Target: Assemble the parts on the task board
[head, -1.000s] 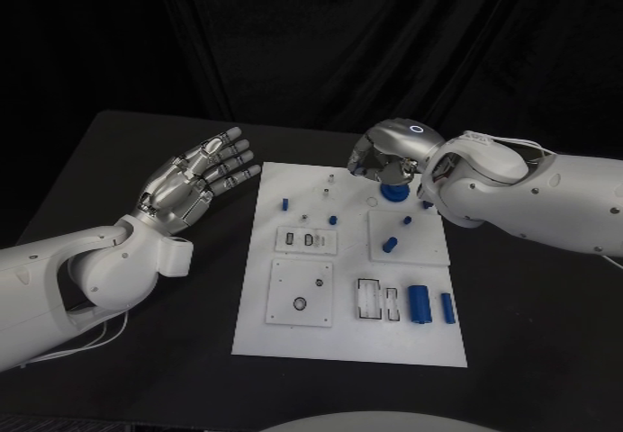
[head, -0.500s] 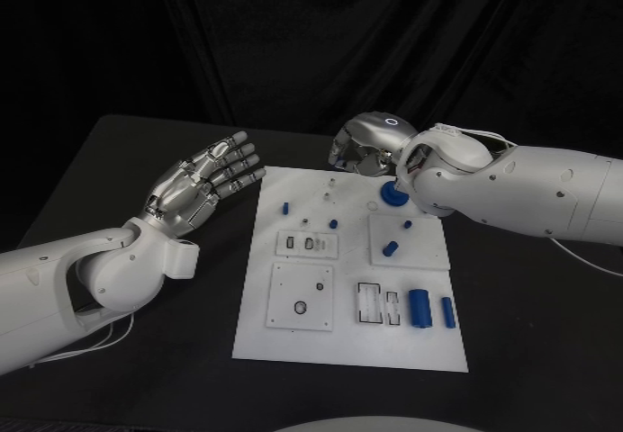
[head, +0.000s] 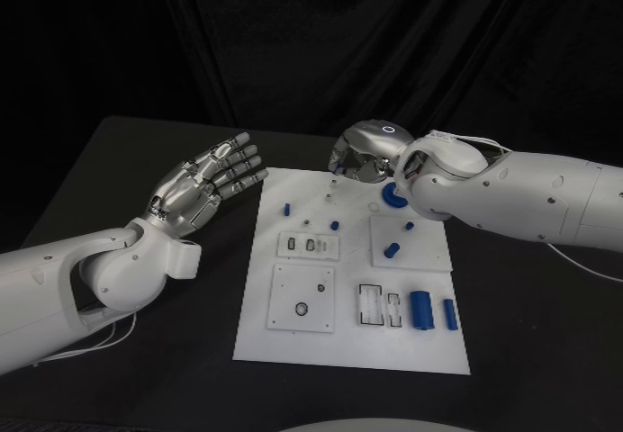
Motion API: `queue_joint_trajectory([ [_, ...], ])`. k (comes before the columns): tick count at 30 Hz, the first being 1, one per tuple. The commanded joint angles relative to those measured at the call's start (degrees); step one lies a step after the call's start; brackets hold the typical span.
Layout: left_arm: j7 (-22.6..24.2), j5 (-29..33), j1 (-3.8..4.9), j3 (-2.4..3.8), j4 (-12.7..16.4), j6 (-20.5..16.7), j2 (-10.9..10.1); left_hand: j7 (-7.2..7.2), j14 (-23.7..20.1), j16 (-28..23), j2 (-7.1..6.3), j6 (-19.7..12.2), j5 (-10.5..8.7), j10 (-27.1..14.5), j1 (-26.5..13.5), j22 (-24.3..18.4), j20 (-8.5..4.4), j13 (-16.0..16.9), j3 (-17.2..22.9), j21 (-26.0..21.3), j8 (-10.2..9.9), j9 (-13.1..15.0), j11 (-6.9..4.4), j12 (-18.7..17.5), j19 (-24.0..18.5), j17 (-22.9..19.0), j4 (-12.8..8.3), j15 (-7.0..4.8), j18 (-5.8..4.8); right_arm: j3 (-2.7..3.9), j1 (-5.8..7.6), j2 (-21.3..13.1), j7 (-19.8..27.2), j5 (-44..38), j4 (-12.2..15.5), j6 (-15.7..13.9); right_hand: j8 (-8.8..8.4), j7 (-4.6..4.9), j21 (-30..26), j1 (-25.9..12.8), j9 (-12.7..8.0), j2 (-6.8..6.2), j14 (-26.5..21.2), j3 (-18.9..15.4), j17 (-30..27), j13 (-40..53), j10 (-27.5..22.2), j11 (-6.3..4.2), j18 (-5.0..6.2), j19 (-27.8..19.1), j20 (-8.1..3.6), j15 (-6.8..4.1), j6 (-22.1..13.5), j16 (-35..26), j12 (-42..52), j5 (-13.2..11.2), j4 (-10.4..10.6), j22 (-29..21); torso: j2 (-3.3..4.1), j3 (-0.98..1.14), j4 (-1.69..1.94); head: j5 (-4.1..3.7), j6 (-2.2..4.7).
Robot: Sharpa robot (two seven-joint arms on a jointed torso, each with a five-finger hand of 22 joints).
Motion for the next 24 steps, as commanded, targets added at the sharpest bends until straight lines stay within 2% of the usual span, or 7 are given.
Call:
queue_joint_trajectory([
  [1, 13.3, 0.2, 0.03, 0.04, 0.1, 0.8, -0.1, 0.13, -0.2, 0.2, 0.08, 0.3, 0.32, -0.1, 0.3, 0.0, 0.0, 0.0, 0.3, 0.0, 0.4, 0.1, 0.41, 0.3, -0.4, 0.1, 0.0, 0.38, -0.41, 0.04, -0.3, -0.1, -0.8, -0.8, 0.2, 1.3, -0.42, 0.01, 0.1, -0.1, 0.1, -0.44, 0.2, 0.1, -0.1, 0.1, 3.5, -3.17, -0.37, 0.1, 0.17, 0.28, -0.4, 0.2, -0.3, 0.4, -0.3, 2.7, 0.01, 0.0, -0.06, 0.02, -0.2],
  [5, 13.2, 0.2, 0.03, 0.04, 0.1, 0.8, 0.0, 0.15, -0.2, 0.3, 0.1, 0.3, 0.33, -0.1, 0.3, 0.0, 0.0, 0.0, 0.4, 0.1, 0.4, 0.1, 0.44, 0.3, -0.4, 0.1, 0.0, 0.41, -0.44, 0.04, -0.51, -0.1, -1.1, -0.8, 0.2, 1.7, -0.42, 0.01, 0.1, -0.1, 0.1, -0.44, 0.2, 0.1, -0.1, 0.1, 3.5, -3.17, -0.37, 0.1, 0.17, 0.28, -0.4, 0.2, -0.3, 0.4, -0.3, 2.7, 0.01, 0.05, -0.1, 0.14, -0.35],
  [9, 13.1, 0.2, 0.03, 0.04, 0.1, 0.9, 0.1, 0.15, -0.2, 0.3, 0.1, 0.3, 0.33, -0.1, 0.3, 0.0, 0.0, 0.0, 0.4, 0.1, 0.4, 0.1, 0.44, 0.3, -0.4, 0.1, 0.0, 0.41, -0.44, 0.04, -0.72, 0.0, -1.3, -0.8, 0.0, 2.0, -0.55, 0.05, 0.1, -0.2, 0.1, -0.48, 0.2, 0.1, -0.1, 0.1, 3.5, -3.12, -0.38, 0.1, 0.21, 0.32, -0.6, 0.1, -0.4, 0.4, -0.3, 2.7, -0.03, 0.01, -0.13, 0.29, -0.5],
  [15, 12.9, 0.2, 0.03, 0.04, 0.0, 0.9, 0.0, 0.17, -0.2, 0.3, 0.11, 0.3, 0.32, -0.1, 0.3, 0.0, 0.0, 0.0, 0.4, 0.0, 0.4, 0.1, 0.46, 0.4, -0.5, 0.1, 0.0, 0.43, -0.45, 0.04, -1.06, 0.3, -1.4, -0.8, -0.5, 2.2, -0.62, 0.07, 0.1, -0.2, 0.2, -0.49, 0.2, 0.1, 0.0, 0.1, 3.4, -3.1, -0.36, 0.1, 0.22, 0.34, -0.7, 0.1, -0.5, 0.4, -0.4, 2.7, -0.04, -0.05, -0.47, 0.62, -0.76],
  [18, 12.9, 0.2, 0.03, 0.04, 0.0, 0.9, 0.1, 0.23, -0.2, 0.3, 0.13, 0.3, 0.32, -0.1, 0.2, 0.0, 0.01, 0.1, 0.6, 0.0, 0.4, 0.1, 0.53, 0.4, -0.5, 0.1, -0.1, 0.46, -0.49, 0.04, -1.25, 0.5, -1.4, -0.8, -0.7, 2.3, -0.7, 0.11, 0.1, -0.3, 0.2, -0.5, 0.1, 0.1, -0.2, 0.0, 3.4, -3.06, -0.36, 0.1, 0.25, 0.37, -0.8, 0.1, -0.6, 0.4, -0.4, 2.6, -0.01, -0.04, -0.36, 0.53, -0.76],
  [21, 12.8, 0.2, 0.03, 0.04, 0.0, 0.9, 0.1, 0.23, -0.2, 0.3, 0.13, 0.3, 0.32, -0.1, 0.2, 0.0, 0.01, 0.1, 0.6, 0.0, 0.4, 0.1, 0.53, 0.4, -0.5, 0.1, -0.1, 0.46, -0.49, 0.04, -1.44, 0.7, -1.4, -0.8, -1.0, 2.5, -0.74, 0.12, 0.1, -0.3, 0.2, -0.5, 0.1, 0.2, -0.2, 0.0, 3.4, -3.05, -0.35, 0.1, 0.26, 0.39, -0.8, 0.1, -0.7, 0.4, -0.4, 2.6, -0.01, -0.04, -0.07, 0.32, -0.8],
  [24, 12.8, 0.2, 0.03, 0.04, -0.1, 1.0, 0.1, 0.23, -0.2, 0.3, 0.13, 0.3, 0.32, -0.1, 0.2, 0.0, 0.01, 0.1, 0.6, 0.0, 0.4, 0.1, 0.53, 0.4, -0.5, 0.1, -0.1, 0.46, -0.49, 0.04, -1.58, 0.8, -1.4, -0.8, -1.3, 2.5, -0.79, 0.14, 0.0, -0.3, 0.2, -0.5, 0.1, 0.2, -0.3, 0.0, 3.3, -3.02, -0.33, 0.0, 0.27, 0.41, -0.9, 0.0, -0.8, 0.4, -0.4, 2.5, -0.03, -0.04, -0.03, 0.27, -0.88],
])
